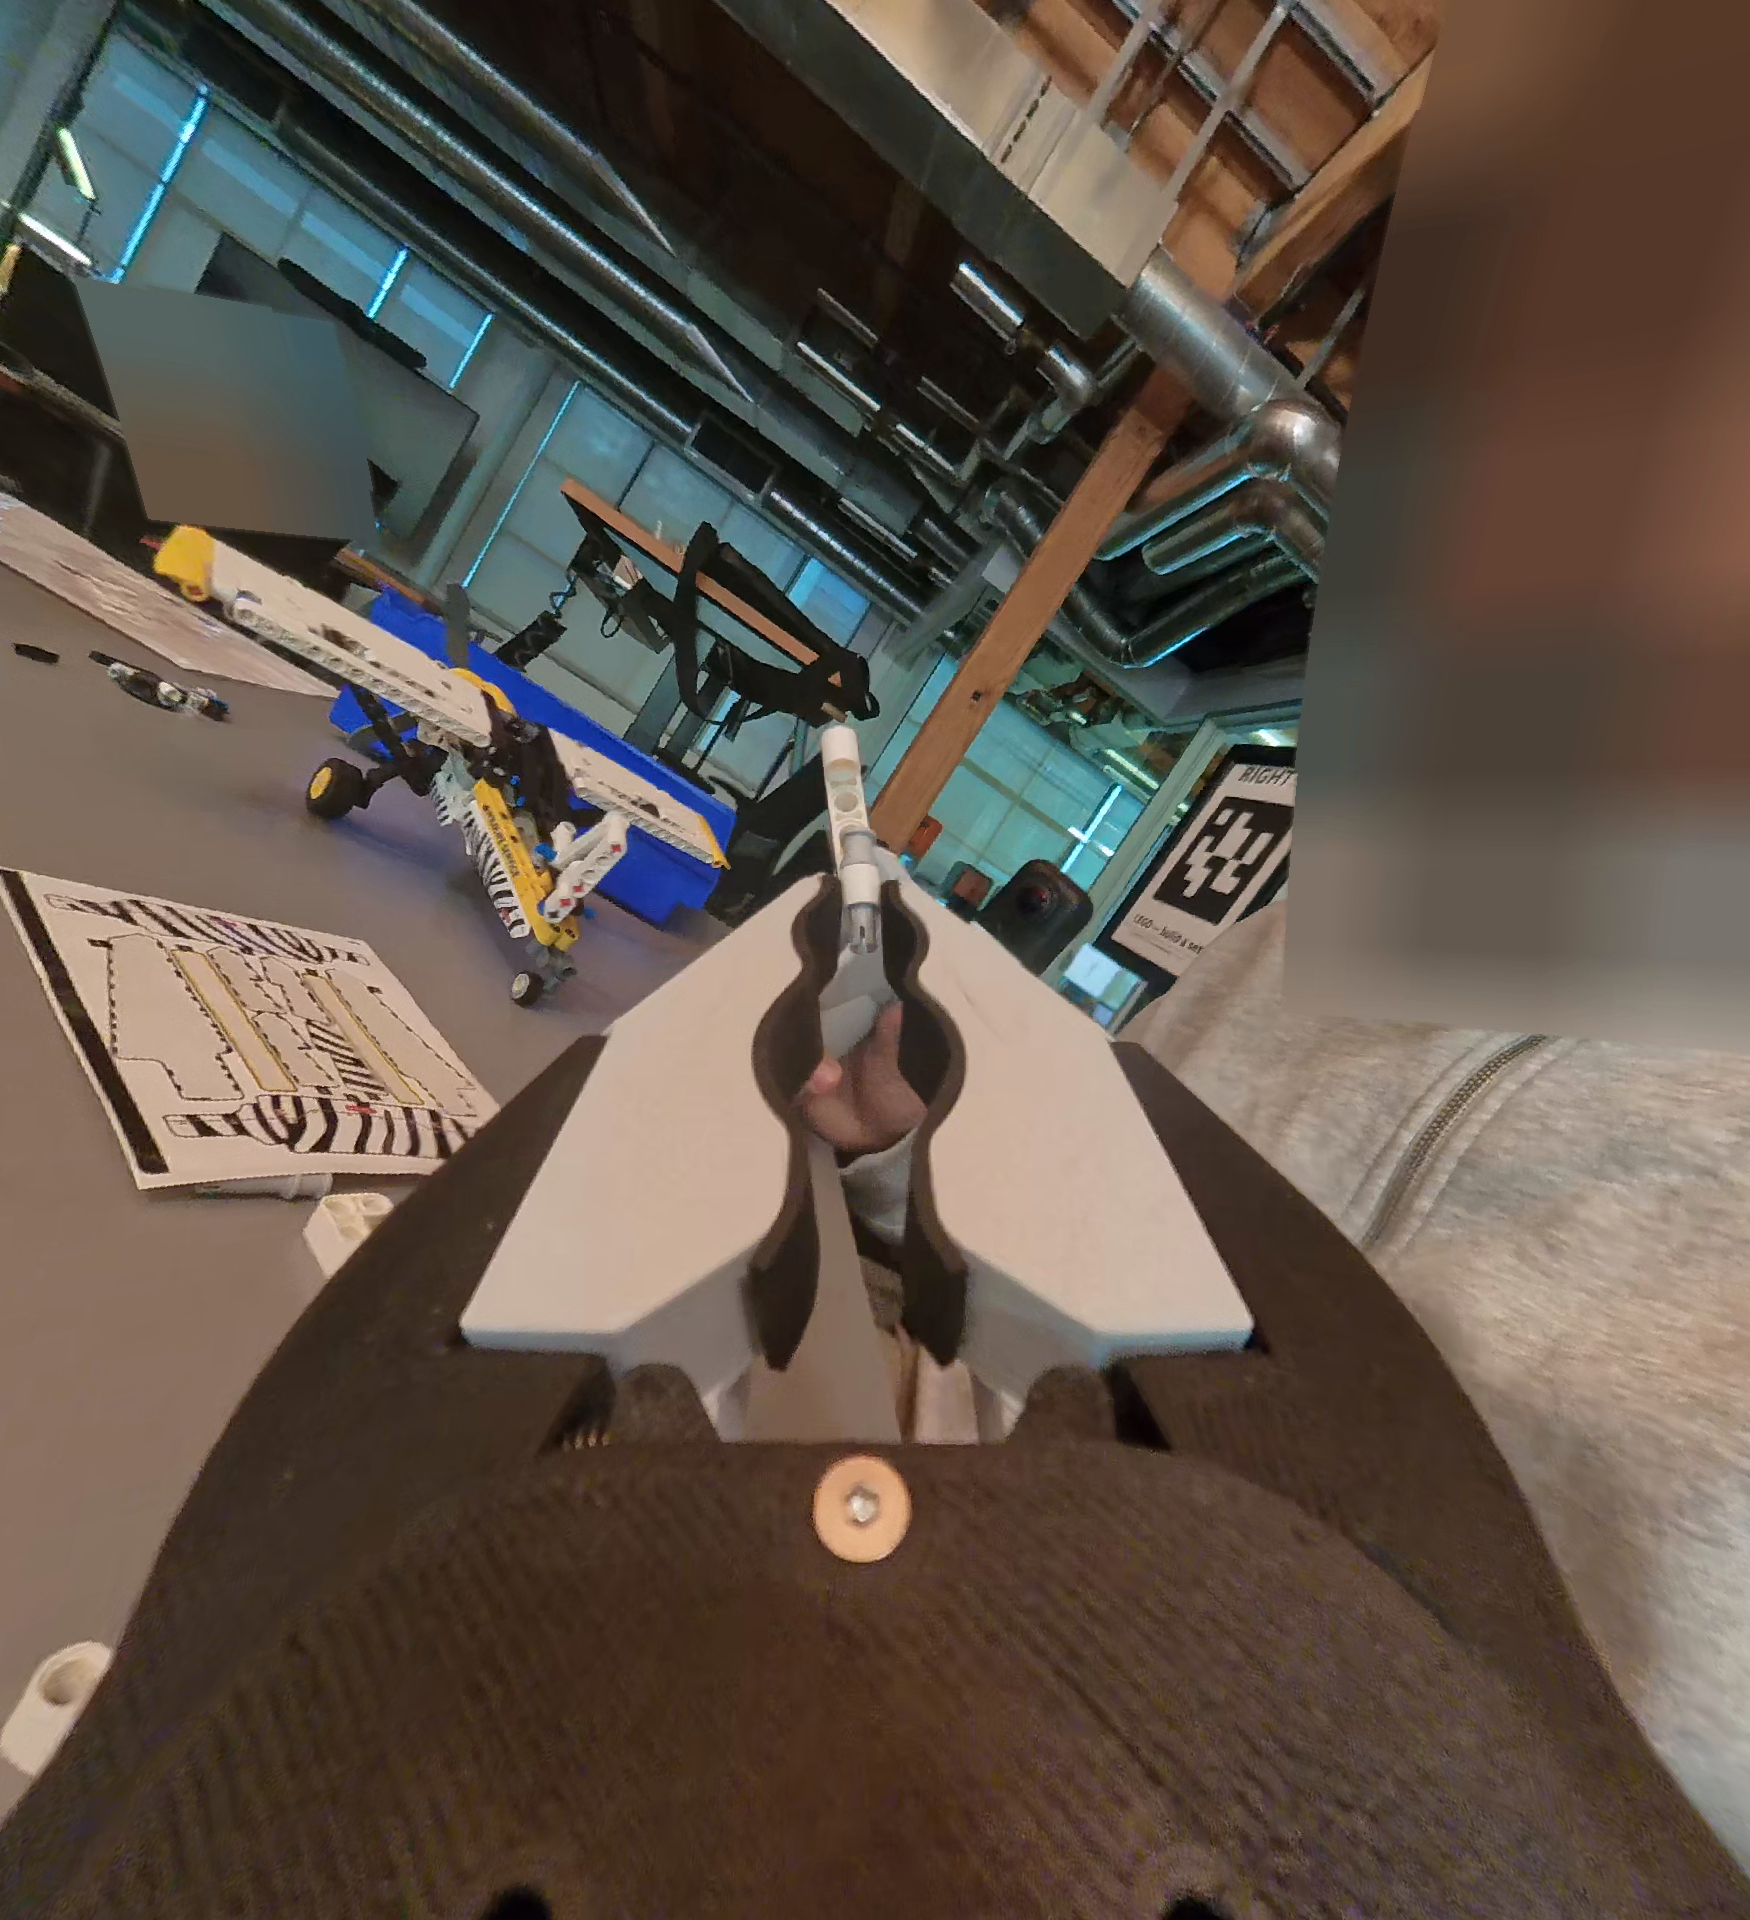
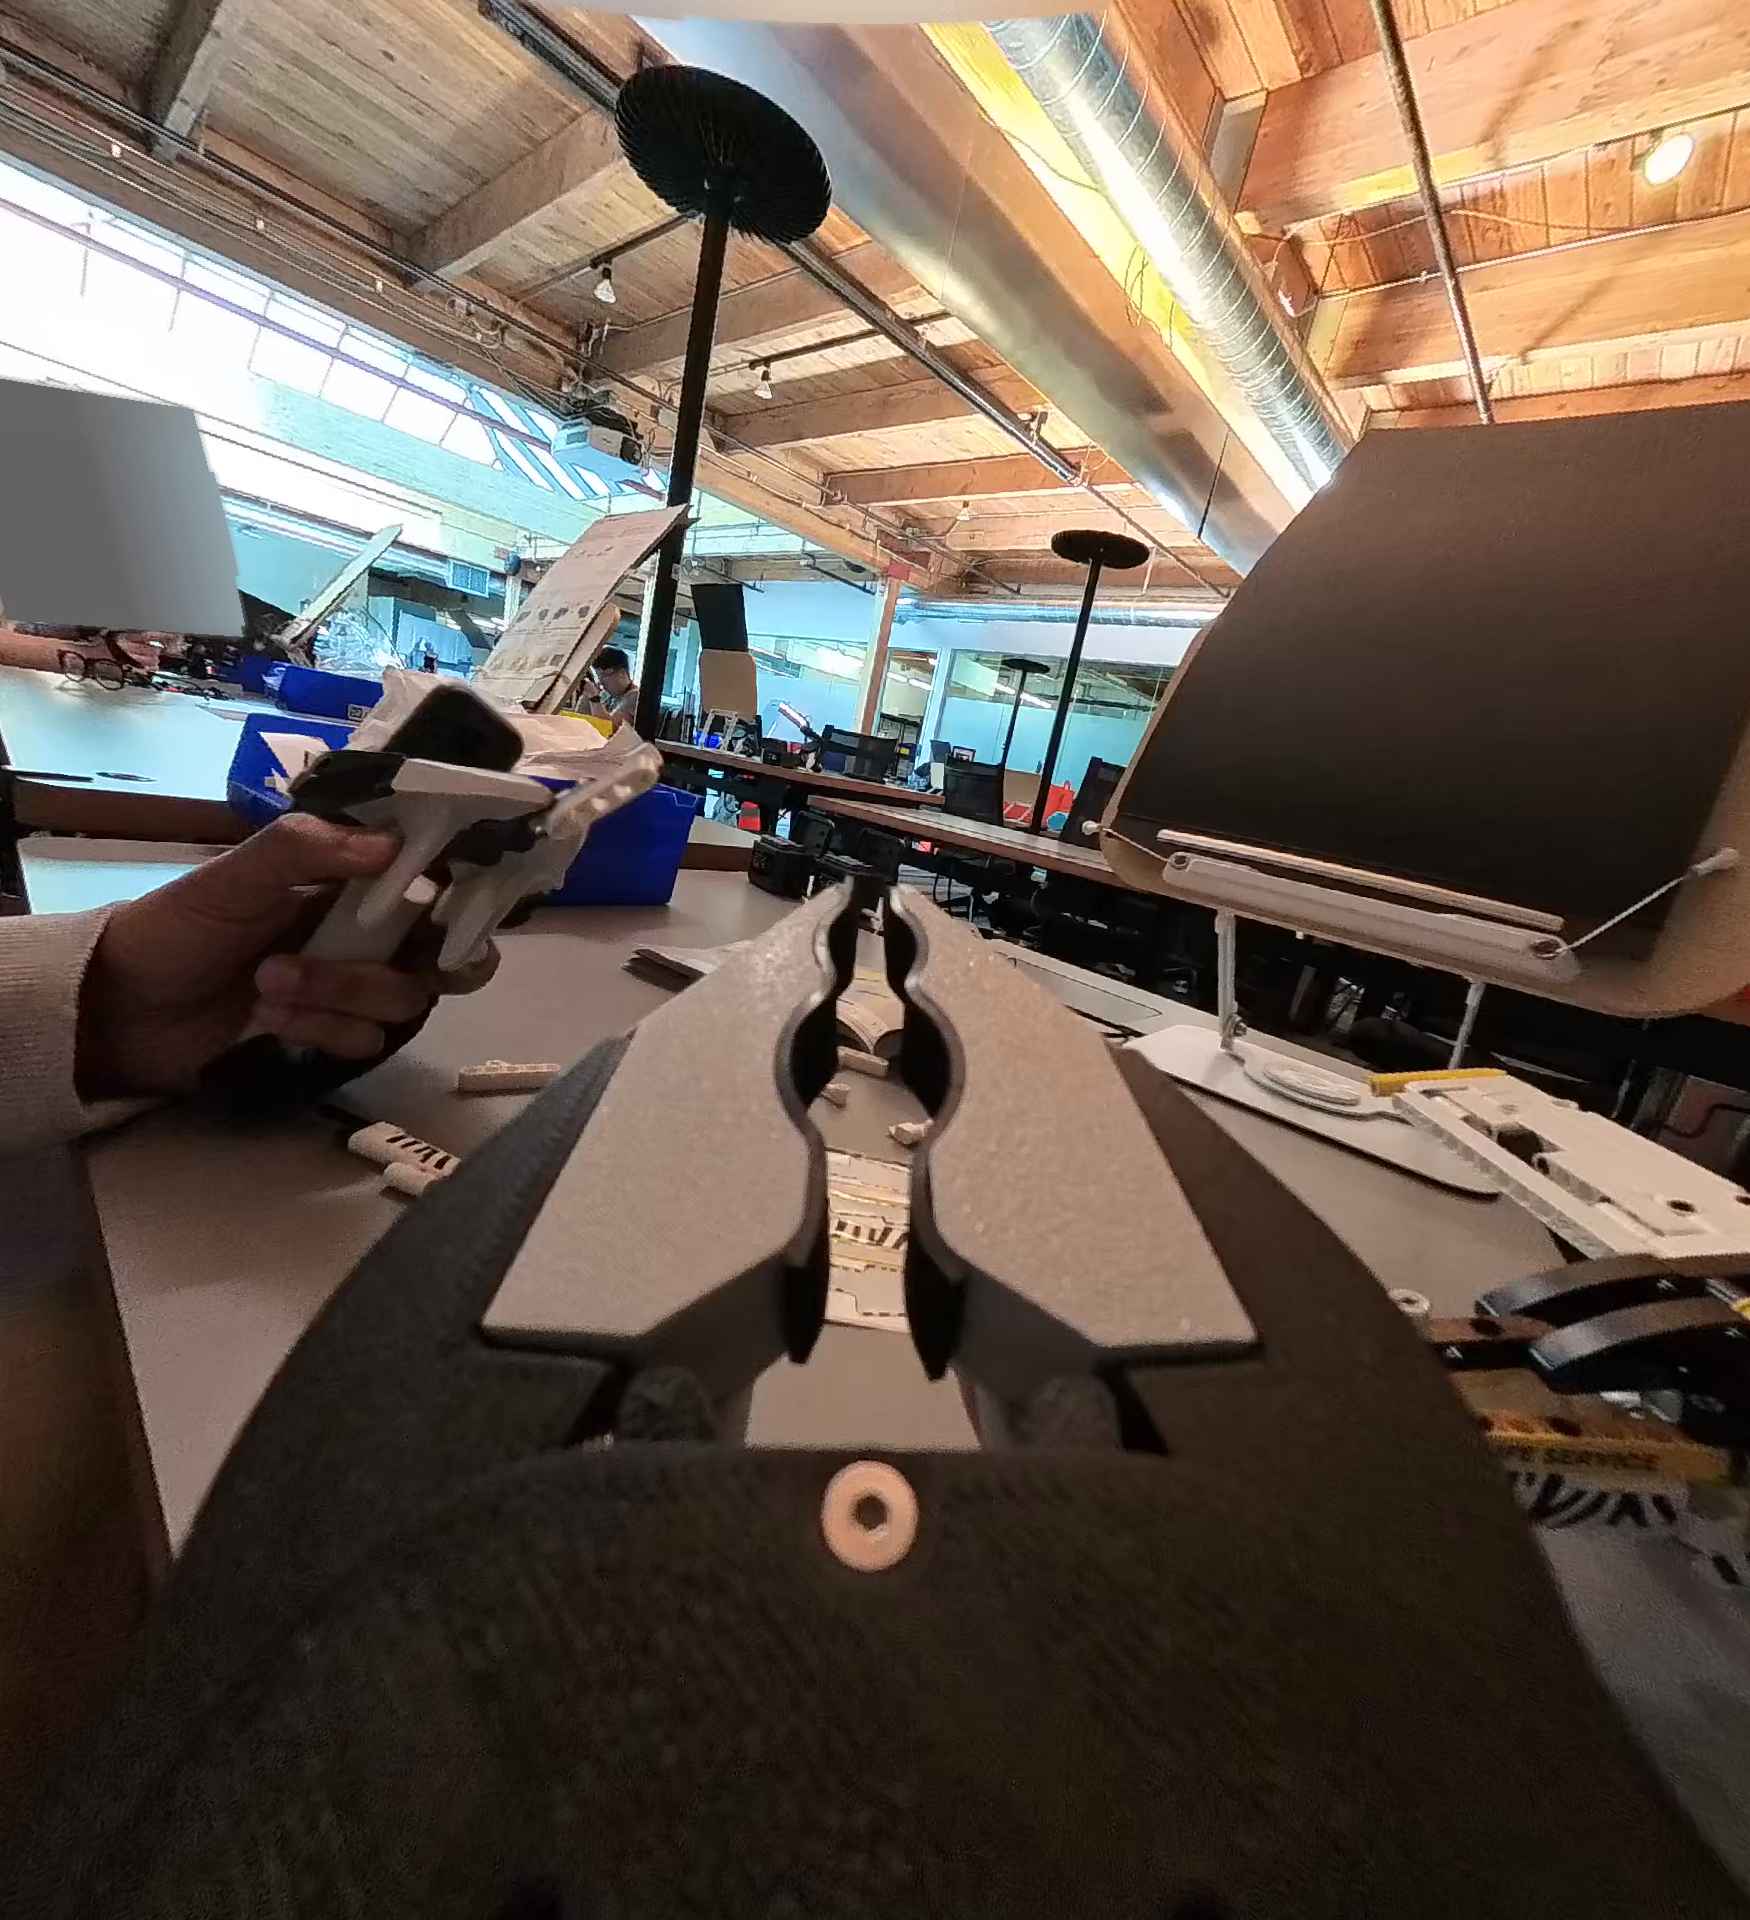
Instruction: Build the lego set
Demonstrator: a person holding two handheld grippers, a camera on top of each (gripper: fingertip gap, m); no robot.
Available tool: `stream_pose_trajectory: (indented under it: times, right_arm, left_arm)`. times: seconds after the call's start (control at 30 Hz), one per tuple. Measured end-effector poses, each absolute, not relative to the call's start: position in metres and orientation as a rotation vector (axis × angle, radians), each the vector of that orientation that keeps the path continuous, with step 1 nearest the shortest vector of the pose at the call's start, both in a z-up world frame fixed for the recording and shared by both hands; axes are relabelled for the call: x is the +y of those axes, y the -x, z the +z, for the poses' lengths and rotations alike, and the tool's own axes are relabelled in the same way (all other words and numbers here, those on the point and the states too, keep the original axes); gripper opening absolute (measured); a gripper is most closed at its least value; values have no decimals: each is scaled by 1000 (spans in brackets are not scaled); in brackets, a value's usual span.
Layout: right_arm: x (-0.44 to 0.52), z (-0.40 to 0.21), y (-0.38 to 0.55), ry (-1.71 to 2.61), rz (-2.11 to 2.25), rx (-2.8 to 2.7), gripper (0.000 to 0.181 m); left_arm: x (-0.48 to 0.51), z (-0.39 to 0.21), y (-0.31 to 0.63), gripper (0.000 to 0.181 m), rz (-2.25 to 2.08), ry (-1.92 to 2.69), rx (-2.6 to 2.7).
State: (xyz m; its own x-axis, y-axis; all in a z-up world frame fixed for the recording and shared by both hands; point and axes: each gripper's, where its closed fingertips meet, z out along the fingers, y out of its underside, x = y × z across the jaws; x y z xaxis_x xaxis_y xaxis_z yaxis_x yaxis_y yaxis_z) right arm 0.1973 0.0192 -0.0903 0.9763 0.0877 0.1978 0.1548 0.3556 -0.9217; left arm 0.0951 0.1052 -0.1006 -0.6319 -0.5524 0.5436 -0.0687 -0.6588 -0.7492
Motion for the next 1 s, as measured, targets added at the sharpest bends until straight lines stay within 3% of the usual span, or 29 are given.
stream_pose_trajectory:
  times: [1.0]
  right_arm:
    - [25,-92,-201,1210,-65,-177,0]
  left_arm:
    - [113,-99,-97,5,-2446,1178,1026]
